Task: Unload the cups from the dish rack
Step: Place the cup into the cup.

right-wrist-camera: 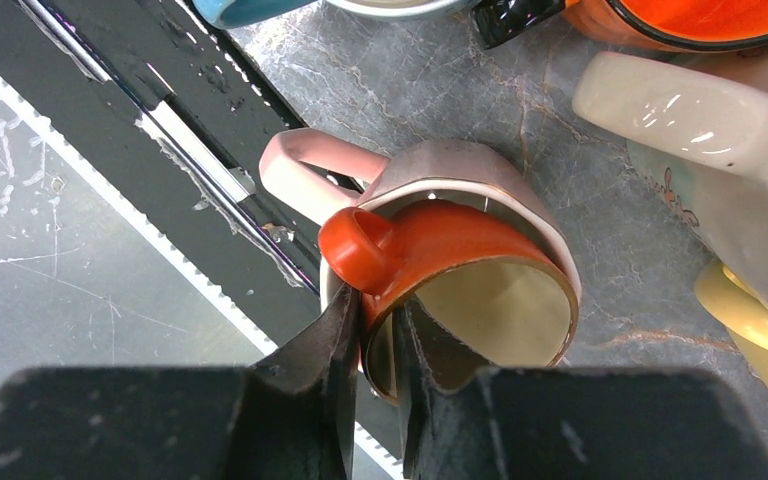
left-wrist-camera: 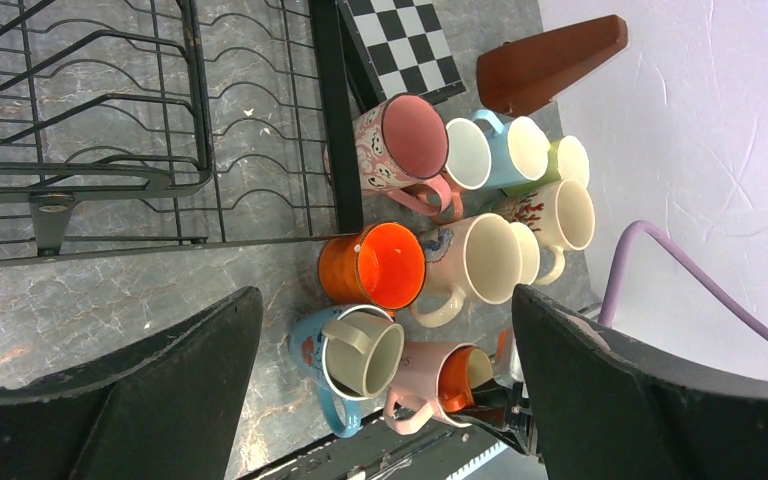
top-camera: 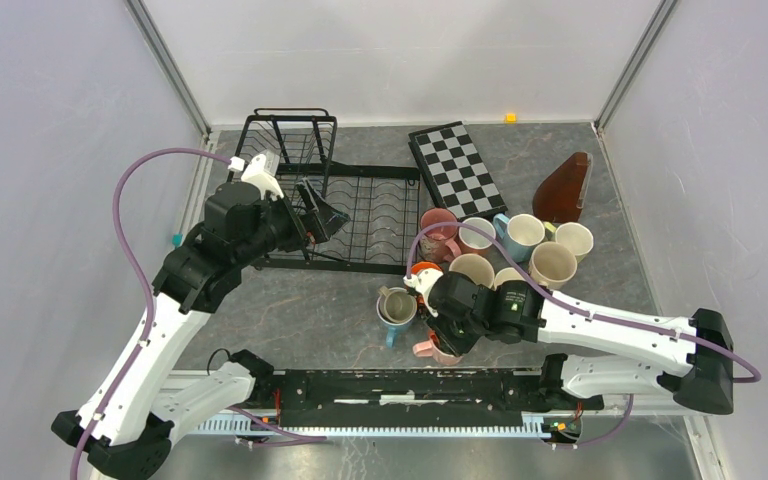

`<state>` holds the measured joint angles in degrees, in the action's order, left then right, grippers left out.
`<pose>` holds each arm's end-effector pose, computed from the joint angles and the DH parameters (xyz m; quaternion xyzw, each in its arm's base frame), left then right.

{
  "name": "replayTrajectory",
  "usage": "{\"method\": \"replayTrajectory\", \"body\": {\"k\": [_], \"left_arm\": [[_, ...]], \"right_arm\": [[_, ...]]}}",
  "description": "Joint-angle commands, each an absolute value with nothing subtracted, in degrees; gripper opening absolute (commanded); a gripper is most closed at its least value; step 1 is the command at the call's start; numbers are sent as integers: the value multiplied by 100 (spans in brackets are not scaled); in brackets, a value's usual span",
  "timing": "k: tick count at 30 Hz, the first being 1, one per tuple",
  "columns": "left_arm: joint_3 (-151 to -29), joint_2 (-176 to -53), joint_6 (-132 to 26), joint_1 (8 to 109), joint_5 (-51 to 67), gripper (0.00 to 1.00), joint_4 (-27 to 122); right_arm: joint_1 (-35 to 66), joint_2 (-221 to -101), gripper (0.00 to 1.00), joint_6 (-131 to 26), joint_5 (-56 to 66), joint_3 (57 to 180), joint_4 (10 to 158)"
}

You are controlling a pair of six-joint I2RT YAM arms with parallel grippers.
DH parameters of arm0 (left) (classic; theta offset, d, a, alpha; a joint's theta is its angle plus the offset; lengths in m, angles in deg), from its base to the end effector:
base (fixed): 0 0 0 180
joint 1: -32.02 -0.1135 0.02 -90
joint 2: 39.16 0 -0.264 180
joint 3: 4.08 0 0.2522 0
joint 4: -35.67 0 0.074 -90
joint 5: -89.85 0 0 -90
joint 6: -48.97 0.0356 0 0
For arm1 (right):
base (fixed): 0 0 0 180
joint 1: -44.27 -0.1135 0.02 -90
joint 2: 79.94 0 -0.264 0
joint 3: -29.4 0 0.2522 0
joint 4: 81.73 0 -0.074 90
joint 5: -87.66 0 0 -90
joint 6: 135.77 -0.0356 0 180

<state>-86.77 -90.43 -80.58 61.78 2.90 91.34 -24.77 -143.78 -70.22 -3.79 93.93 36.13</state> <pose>0.1466 -0.0860 0.4059 -0.0572 0.8377 -0.3269 0.4336 0.0753 0.1941 0.2572 -0.3647 0.8978 0.1712 0.1779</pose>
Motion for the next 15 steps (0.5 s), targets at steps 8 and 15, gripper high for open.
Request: {"method": "replayTrajectory", "body": {"k": [8, 15], "left_arm": [[-8614, -8928, -7840, 6199, 273, 100, 9058], [-8602, -8915, -7841, 6199, 271, 100, 9059]], "right_arm": [[-2621, -14383, 29, -7138, -667, 9658, 3613], [-2692, -14378, 32, -7199, -778, 9804, 3516]]}}
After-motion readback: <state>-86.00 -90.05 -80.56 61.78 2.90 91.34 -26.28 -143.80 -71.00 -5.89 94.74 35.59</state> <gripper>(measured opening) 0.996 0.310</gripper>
